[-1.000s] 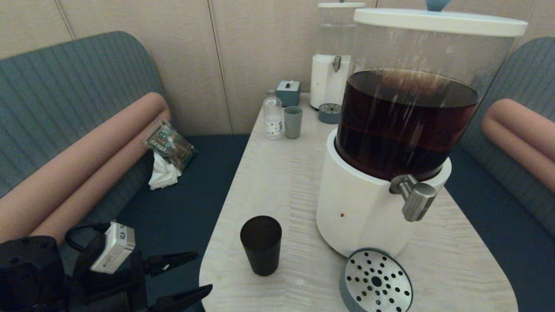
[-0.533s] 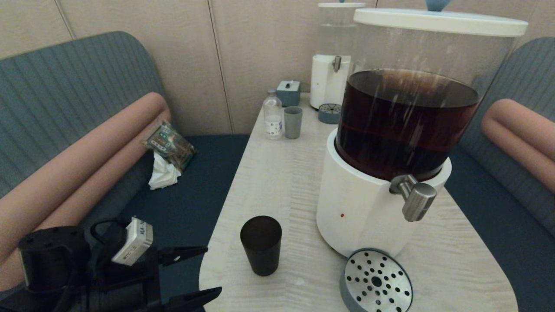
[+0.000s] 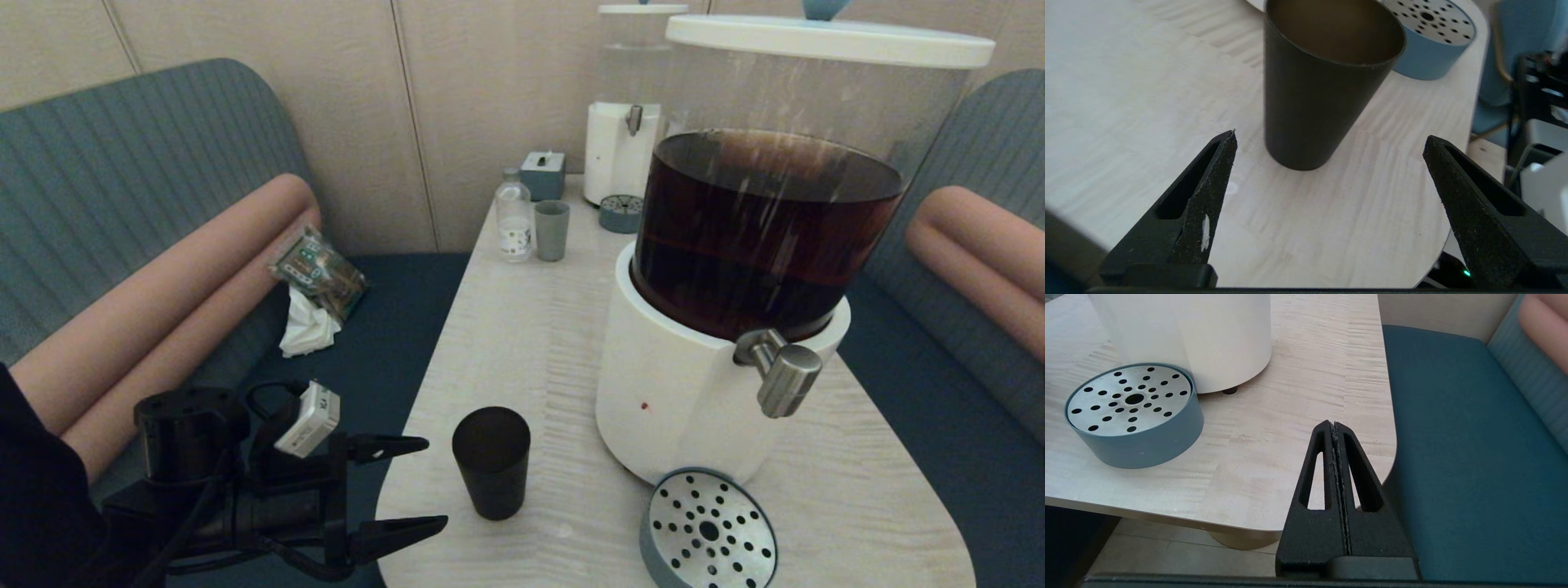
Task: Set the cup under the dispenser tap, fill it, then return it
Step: Pick up the cup
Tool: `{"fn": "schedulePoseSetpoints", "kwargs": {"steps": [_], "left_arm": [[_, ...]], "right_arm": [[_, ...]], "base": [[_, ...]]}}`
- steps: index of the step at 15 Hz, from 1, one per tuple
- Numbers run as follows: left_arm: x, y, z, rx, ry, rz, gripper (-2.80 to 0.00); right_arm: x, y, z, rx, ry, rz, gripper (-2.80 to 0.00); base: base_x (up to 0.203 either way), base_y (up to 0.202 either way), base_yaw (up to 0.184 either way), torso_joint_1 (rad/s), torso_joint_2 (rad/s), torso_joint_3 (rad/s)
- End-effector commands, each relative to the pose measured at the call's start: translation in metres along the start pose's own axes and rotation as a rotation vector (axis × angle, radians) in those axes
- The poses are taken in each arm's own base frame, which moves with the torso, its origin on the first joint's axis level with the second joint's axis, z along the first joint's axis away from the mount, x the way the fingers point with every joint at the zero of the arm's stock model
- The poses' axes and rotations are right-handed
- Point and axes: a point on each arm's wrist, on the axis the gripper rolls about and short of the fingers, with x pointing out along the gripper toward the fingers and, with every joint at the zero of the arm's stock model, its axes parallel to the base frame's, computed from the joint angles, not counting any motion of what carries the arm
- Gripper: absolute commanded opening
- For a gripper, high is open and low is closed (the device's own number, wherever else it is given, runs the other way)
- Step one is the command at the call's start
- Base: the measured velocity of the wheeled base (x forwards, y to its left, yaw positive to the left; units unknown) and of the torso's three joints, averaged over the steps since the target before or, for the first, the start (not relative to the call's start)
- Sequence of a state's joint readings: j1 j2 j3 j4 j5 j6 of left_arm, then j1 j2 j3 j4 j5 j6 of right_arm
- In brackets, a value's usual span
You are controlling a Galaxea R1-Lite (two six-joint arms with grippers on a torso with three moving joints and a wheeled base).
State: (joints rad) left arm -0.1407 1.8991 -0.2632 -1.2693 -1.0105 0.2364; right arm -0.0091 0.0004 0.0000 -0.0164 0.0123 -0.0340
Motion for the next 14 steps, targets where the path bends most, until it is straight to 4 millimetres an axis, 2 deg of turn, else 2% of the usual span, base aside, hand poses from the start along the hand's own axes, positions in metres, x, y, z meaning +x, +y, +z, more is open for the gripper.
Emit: {"fn": "schedulePoseSetpoints", "kwargs": {"steps": [1, 5, 14], "left_arm": [[0.007, 0.006, -0.005, -0.004, 0.005, -0.019, 0.0], [0.024, 0.021, -0.006, 0.016, 0.005, -0.044, 0.0], [0.058, 0.038, -0.016, 0.016, 0.022, -0.095, 0.0]], "right_arm": [[0.0, 0.0, -0.002, 0.0, 0.005, 0.0, -2.8], [0.0, 0.0, -0.002, -0.001, 0.004, 0.0, -2.8], [0.0, 0.0, -0.002, -0.001, 0.004, 0.0, -2.8]], "base": [[0.0, 0.0, 0.0, 0.0, 0.0, 0.0], [0.0, 0.0, 0.0, 0.0, 0.0, 0.0], [0.0, 0.0, 0.0, 0.0, 0.0, 0.0]]}}
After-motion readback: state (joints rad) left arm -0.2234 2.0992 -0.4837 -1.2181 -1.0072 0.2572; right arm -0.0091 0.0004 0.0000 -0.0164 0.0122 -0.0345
